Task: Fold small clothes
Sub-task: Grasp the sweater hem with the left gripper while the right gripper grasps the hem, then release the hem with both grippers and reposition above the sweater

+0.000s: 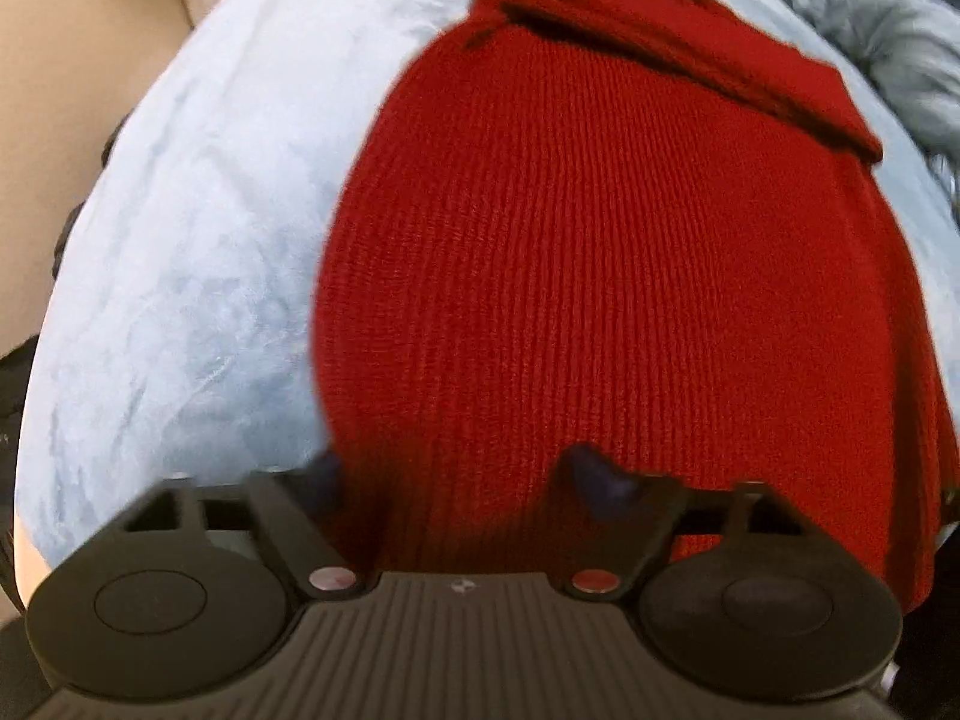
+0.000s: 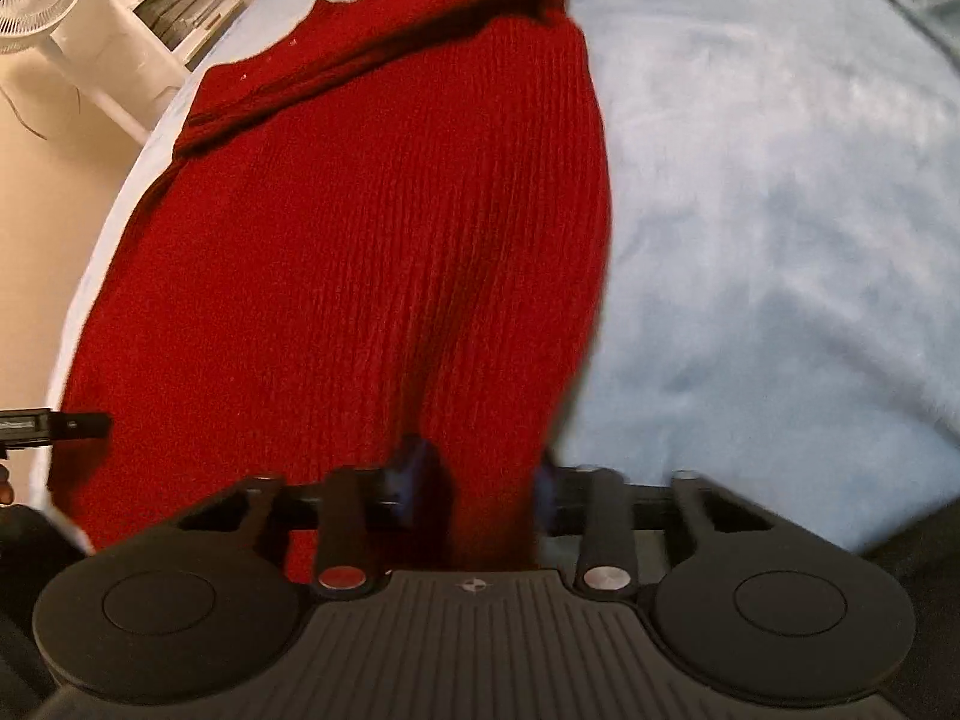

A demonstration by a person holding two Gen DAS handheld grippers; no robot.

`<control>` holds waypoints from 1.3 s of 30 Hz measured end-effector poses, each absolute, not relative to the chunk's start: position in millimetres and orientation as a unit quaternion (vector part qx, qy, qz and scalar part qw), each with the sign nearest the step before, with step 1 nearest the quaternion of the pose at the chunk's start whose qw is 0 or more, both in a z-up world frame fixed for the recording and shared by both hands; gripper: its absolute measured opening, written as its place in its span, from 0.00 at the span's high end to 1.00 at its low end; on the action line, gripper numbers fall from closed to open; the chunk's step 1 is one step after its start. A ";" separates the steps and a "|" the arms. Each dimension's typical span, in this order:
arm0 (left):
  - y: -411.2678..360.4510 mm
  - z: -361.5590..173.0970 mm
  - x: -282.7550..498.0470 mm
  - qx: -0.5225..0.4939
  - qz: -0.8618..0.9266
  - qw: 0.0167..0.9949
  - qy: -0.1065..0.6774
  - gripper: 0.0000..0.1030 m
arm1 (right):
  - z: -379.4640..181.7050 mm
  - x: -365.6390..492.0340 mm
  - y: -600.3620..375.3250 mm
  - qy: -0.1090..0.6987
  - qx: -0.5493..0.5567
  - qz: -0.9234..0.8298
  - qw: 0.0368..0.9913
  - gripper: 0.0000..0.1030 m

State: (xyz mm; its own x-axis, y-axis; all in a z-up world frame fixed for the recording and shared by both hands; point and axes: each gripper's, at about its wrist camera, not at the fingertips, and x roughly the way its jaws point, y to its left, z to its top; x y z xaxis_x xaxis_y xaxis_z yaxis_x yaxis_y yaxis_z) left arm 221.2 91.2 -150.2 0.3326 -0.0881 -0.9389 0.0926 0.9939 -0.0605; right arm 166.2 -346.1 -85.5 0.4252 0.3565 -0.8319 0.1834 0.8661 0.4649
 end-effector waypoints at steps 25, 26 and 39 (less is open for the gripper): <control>103.1 -128.2 211.9 -0.039 -0.033 0.819 0.571 0.62 | -58.3 138.8 -389.5 0.519 0.256 -0.042 0.814 0.84; 104.0 -129.5 213.1 -0.034 -0.027 0.816 0.577 0.54 | -60.6 140.0 -392.3 0.523 0.259 -0.050 0.811 0.81; 87.9 -148.2 244.1 0.016 0.011 0.808 0.589 0.07 | -92.1 191.8 -423.2 0.491 0.268 -0.044 0.828 0.28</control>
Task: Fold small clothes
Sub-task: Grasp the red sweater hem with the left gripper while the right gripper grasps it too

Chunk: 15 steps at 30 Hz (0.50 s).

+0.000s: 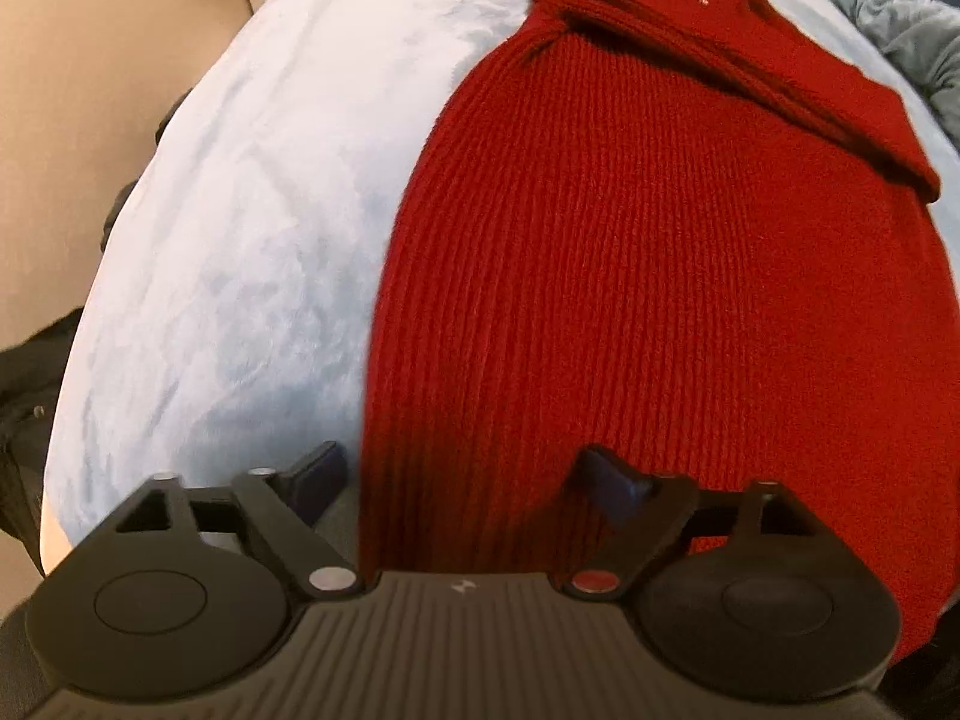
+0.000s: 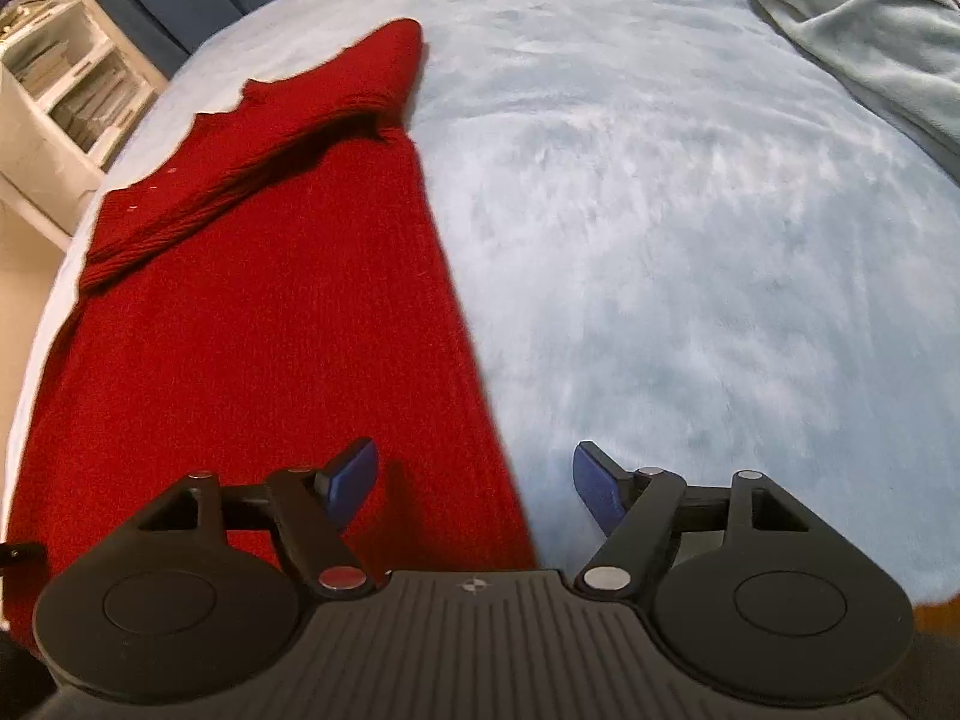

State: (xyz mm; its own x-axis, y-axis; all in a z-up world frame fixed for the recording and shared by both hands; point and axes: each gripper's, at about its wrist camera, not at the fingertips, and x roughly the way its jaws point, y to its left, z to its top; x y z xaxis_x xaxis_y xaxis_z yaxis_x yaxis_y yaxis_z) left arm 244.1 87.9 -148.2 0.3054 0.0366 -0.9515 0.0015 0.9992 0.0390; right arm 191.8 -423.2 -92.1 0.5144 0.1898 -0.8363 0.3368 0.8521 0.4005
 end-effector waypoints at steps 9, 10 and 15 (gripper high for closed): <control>90.3 -164.0 251.9 -0.002 0.007 0.802 0.597 0.00 | -100.1 196.7 -400.3 0.501 0.267 0.054 0.821 0.17; 91.4 -163.8 250.5 -0.005 0.005 0.801 0.599 0.00 | -99.3 196.0 -396.6 0.505 0.270 0.074 0.817 0.17; 90.5 -162.7 243.1 0.005 -0.034 0.786 0.617 0.00 | -99.3 190.0 -373.6 0.523 0.280 0.152 0.790 0.17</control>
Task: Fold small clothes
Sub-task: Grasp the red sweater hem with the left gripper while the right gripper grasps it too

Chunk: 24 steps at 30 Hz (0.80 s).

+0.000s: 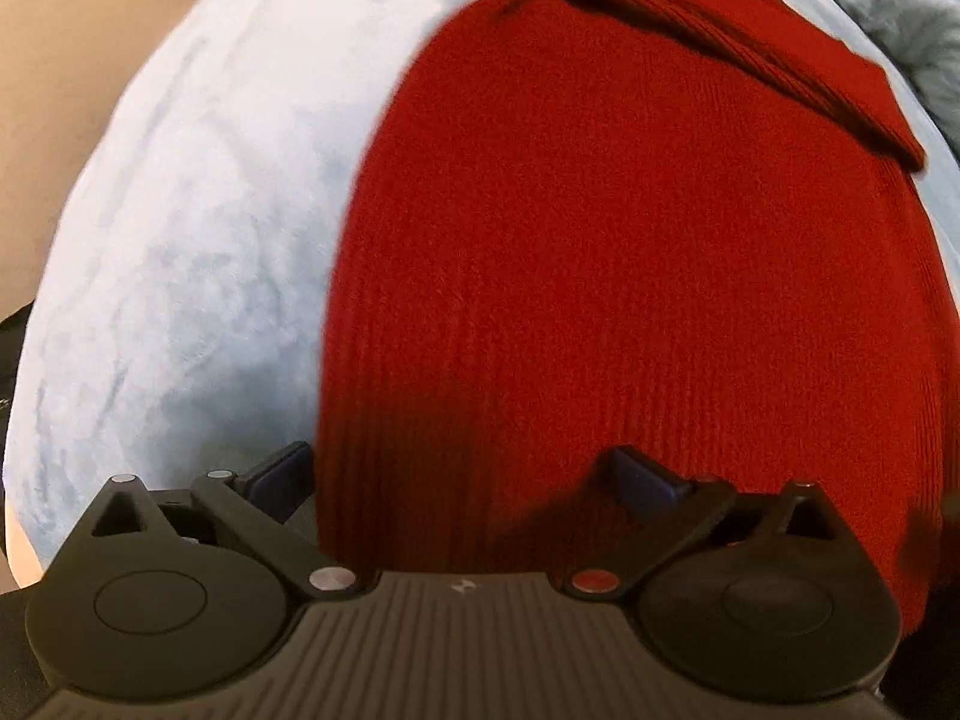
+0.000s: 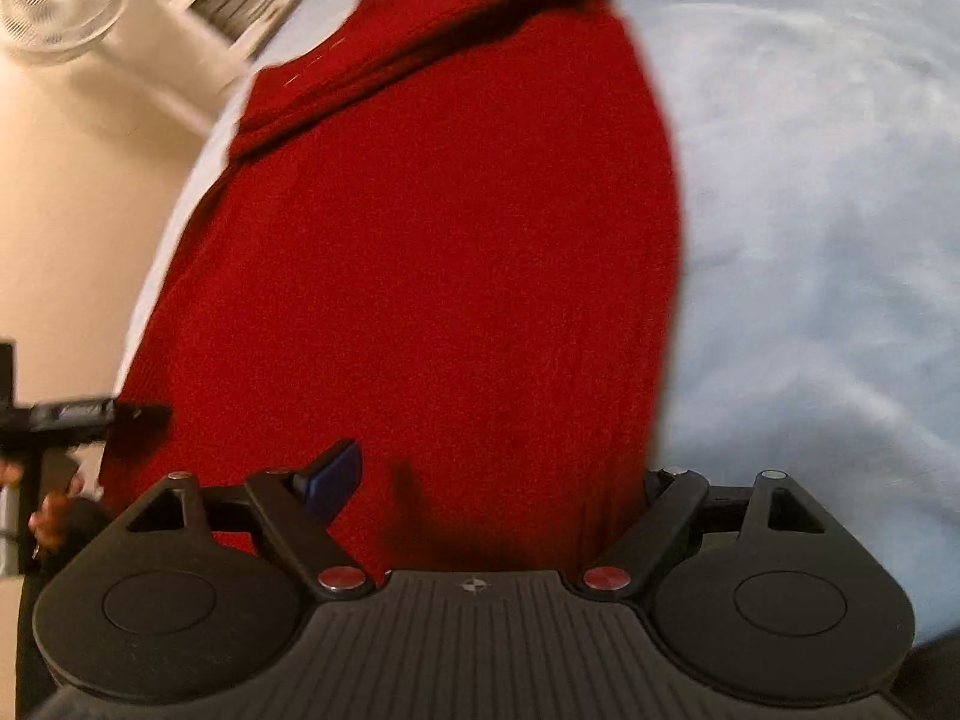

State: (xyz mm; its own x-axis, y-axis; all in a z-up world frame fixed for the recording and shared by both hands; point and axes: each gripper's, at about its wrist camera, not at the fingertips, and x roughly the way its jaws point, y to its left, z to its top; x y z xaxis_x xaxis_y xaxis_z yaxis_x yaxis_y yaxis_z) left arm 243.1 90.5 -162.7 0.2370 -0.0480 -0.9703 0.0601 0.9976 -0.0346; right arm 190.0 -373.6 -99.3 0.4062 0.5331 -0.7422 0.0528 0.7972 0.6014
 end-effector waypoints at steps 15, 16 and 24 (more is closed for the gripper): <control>84.3 -139.8 251.0 -0.001 -0.072 0.784 0.617 0.75 | -104.1 187.3 -380.8 0.526 0.310 0.154 0.777 0.77; 85.5 -135.9 250.2 -0.004 -0.073 0.786 0.614 0.75 | -101.4 184.2 -380.9 0.524 0.306 0.150 0.781 0.78; 86.9 -110.7 235.6 -0.014 -0.092 0.806 0.585 0.77 | -69.5 145.4 -414.5 0.470 0.347 0.090 0.807 0.86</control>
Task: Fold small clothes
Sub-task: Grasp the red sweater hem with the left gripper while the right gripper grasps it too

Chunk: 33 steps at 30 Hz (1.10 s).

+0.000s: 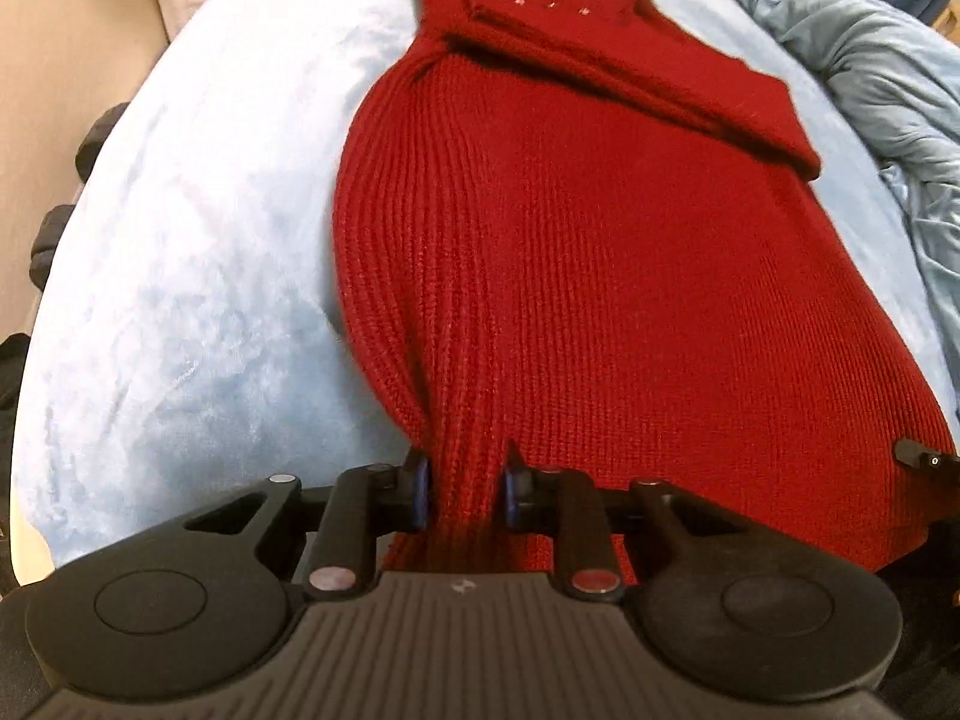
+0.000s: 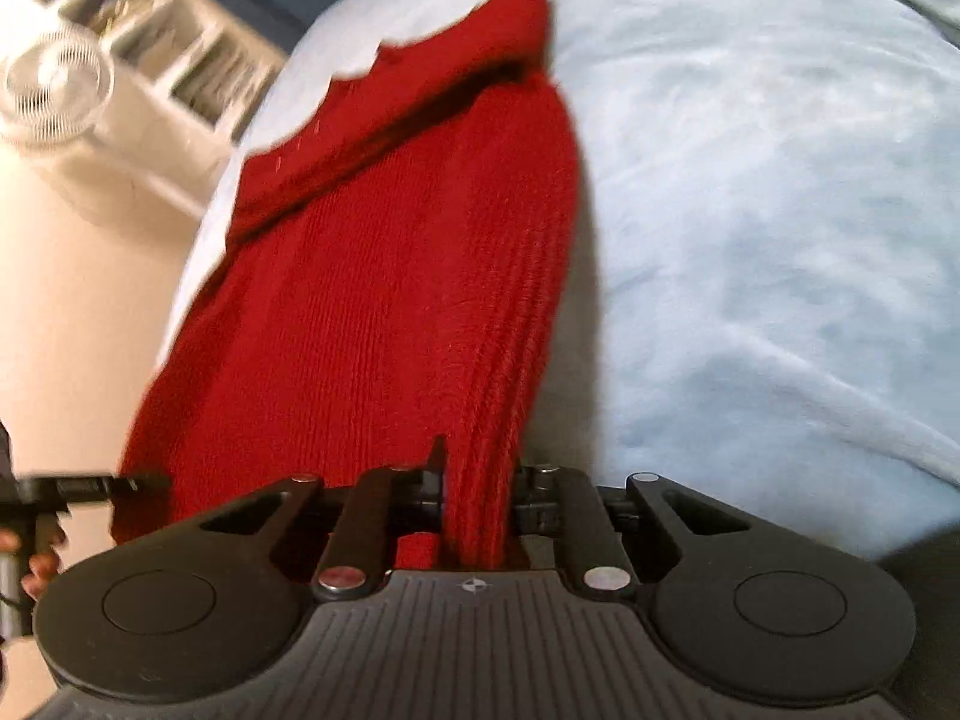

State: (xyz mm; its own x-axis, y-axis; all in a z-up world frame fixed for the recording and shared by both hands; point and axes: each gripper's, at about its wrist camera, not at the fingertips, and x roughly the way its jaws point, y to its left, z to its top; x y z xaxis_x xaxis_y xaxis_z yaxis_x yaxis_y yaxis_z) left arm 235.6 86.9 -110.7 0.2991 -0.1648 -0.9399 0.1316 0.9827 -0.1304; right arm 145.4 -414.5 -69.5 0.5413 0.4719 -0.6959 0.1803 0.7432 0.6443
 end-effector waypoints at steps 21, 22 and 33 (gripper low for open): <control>80.7 -132.0 237.6 0.008 -0.070 0.796 0.601 0.76 | -76.1 145.1 -418.3 0.472 0.366 0.069 0.799 0.86; 81.3 -131.4 237.3 0.007 -0.070 0.796 0.601 0.76 | -76.6 145.4 -418.6 0.472 0.368 0.069 0.798 0.86; 79.6 -102.8 213.8 -0.003 -0.110 0.807 0.580 0.77 | -44.2 132.9 -422.9 0.438 0.361 0.079 0.820 0.86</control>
